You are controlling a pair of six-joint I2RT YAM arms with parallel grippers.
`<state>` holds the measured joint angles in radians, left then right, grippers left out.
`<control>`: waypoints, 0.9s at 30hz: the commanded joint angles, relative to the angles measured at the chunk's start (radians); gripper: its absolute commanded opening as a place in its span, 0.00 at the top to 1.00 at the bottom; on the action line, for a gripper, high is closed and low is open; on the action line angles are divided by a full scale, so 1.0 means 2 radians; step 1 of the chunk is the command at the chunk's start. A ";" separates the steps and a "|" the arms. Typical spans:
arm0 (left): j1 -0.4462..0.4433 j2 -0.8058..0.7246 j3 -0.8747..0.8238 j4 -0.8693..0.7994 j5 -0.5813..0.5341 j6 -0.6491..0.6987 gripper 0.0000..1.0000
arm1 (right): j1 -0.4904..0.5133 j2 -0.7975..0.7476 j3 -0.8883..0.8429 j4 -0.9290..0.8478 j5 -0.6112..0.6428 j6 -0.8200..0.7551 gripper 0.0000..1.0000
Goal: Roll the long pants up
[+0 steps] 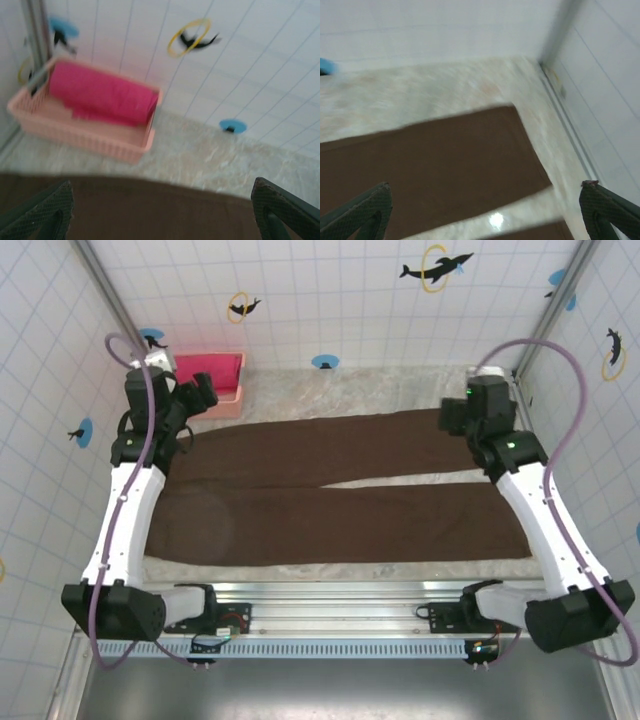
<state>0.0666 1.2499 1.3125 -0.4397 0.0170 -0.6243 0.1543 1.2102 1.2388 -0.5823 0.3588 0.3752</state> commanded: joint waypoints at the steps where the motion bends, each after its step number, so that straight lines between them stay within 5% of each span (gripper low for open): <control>1: 0.009 -0.022 -0.046 -0.164 -0.022 -0.113 0.06 | -0.081 0.012 -0.078 -0.042 -0.051 0.161 0.01; 6: 0.084 -0.091 -0.145 -0.216 -0.028 -0.188 0.09 | -0.190 -0.052 -0.203 -0.023 -0.064 0.262 0.01; 13: 0.194 -0.116 -0.259 -0.209 0.025 -0.233 0.11 | -0.293 -0.089 -0.279 -0.053 -0.085 0.279 0.01; 27: 0.227 -0.097 -0.283 -0.236 0.014 -0.204 0.13 | -0.349 -0.097 -0.361 -0.029 -0.135 0.282 0.05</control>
<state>0.4988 1.0534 0.7578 -0.8700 0.0475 -1.0481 -0.5293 1.0206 0.5449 -0.6605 0.1146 0.9203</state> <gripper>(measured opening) 0.867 0.954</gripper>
